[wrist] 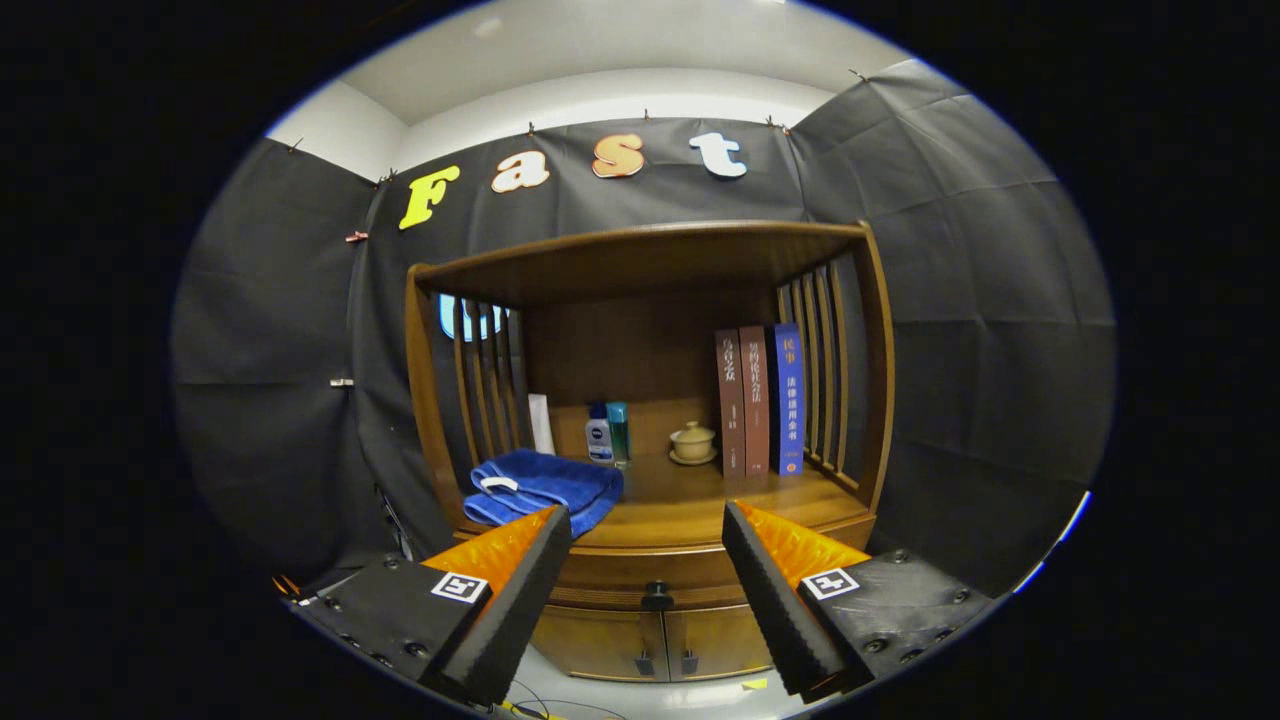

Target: Pull open the drawer, take out the items inside it, and place them on the countertop above the cabinet.

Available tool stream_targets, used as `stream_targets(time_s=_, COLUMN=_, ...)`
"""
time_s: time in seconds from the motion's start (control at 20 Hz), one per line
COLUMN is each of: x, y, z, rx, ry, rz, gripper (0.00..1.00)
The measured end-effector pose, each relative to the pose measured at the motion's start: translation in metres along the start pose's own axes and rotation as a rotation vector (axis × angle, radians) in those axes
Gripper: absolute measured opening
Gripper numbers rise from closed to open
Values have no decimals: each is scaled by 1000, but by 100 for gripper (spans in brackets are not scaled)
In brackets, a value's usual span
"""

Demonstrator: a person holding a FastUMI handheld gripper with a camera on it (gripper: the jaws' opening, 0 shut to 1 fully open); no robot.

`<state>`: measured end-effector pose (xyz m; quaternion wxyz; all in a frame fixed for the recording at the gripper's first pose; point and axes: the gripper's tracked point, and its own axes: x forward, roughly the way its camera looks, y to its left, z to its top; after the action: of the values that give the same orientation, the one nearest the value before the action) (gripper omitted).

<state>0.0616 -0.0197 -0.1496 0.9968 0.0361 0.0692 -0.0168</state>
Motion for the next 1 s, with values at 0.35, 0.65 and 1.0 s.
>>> stream_targets(time_s=0.35, x=55, y=-9, z=-76, rx=28, ry=89, rz=-11, gripper=98)
stream_targets(time_s=0.65, x=93, y=-14, z=-139, rx=43, ry=175, rz=-40, gripper=98)
stream_targets(time_s=1.0, x=120, y=-14, z=-189, rx=38, ry=259, rz=-59, gripper=98)
